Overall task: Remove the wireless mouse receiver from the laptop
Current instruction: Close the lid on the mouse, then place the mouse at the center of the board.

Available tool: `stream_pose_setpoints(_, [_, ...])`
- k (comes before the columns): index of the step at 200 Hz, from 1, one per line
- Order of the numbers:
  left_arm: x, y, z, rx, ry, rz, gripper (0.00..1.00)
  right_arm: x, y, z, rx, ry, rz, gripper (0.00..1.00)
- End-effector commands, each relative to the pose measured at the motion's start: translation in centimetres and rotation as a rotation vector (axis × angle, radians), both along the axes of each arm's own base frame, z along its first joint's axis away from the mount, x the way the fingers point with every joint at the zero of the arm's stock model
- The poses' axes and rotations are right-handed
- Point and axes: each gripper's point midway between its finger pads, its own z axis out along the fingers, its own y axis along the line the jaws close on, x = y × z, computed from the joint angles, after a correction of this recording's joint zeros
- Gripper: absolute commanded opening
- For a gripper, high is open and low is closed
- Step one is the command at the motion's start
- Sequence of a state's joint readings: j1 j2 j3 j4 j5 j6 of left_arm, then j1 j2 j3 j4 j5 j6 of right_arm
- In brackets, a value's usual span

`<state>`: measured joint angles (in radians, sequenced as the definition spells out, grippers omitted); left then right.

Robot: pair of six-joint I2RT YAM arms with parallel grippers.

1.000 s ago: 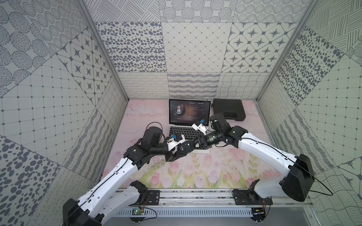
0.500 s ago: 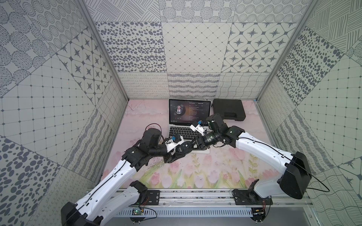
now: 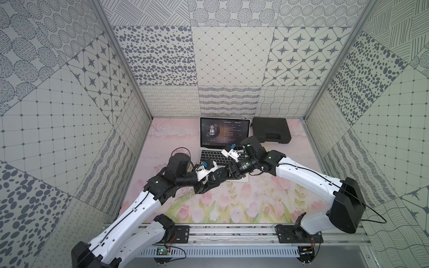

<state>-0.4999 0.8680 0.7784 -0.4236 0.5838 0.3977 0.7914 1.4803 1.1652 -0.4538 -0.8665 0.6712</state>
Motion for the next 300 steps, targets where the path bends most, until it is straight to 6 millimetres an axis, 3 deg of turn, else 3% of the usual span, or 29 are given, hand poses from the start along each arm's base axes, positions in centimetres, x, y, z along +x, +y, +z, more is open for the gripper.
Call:
stream_pose_setpoints(1, [0.0, -1.9, 5.4, -0.186, -0.142, -0.097, 0.00, 0.2, 0.2, -1.7, -0.036, -0.046, 0.010, 0.33])
stream_pose_setpoints(29, [0.1, -1.9, 5.0, -0.174, -0.135, -0.097, 0.00, 0.1, 0.2, -1.6, -0.026, -0.046, 0.014, 0.34])
stream_pose_setpoints(52, [0.1, -2.0, 4.9, -0.168, -0.119, -0.106, 0.00, 0.1, 0.3, -1.0, -0.002, -0.052, 0.016, 0.17])
stream_pose_setpoints(72, [0.8, -2.1, 4.7, -0.162, -0.093, -0.077, 0.50, 0.4, 0.2, -0.9, -0.004, -0.070, 0.002, 0.14])
stream_pose_setpoints(91, [1.2, -1.9, 4.7, -0.157, -0.093, -0.049, 0.72, 1.0, -0.4, -0.7, -0.005, -0.093, -0.024, 0.13])
stream_pose_setpoints(105, [1.7, -1.6, 4.8, -0.152, -0.096, -0.006, 0.98, 2.0, -1.2, -0.8, -0.028, -0.132, -0.071, 0.13])
stream_pose_setpoints(133, [2.9, -0.3, 5.5, -0.141, -0.101, 0.122, 0.99, 4.8, -4.9, -2.9, -0.236, -0.282, -0.198, 0.14])
stream_pose_setpoints(167, [4.5, 1.7, 7.2, -0.184, -0.074, 0.318, 0.99, 9.3, -14.0, -6.4, -0.741, -0.540, -0.412, 0.14])
stream_pose_setpoints(195, [5.3, 3.0, 7.5, -0.225, -0.017, 0.444, 0.99, 11.7, -20.8, -7.2, -1.109, -0.726, -0.515, 0.13])
stream_pose_setpoints(219, [5.9, 3.8, 7.1, -0.266, 0.049, 0.536, 0.99, 13.2, -24.4, -7.3, -1.371, -0.845, -0.534, 0.13])
stream_pose_setpoints(250, [6.8, 4.7, 5.8, -0.285, 0.176, 0.646, 0.99, 15.6, -26.0, -8.7, -1.677, -0.970, -0.414, 0.13])
stream_pose_setpoints(279, [6.9, 4.8, 5.9, -0.309, 0.207, 0.657, 0.99, 17.9, -25.3, -11.9, -1.900, -1.034, -0.239, 0.09])
stream_pose_setpoints(300, [6.6, 5.4, 6.3, -0.325, 0.198, 0.669, 0.99, 18.8, -24.6, -14.3, -1.959, -1.070, -0.169, 0.08])
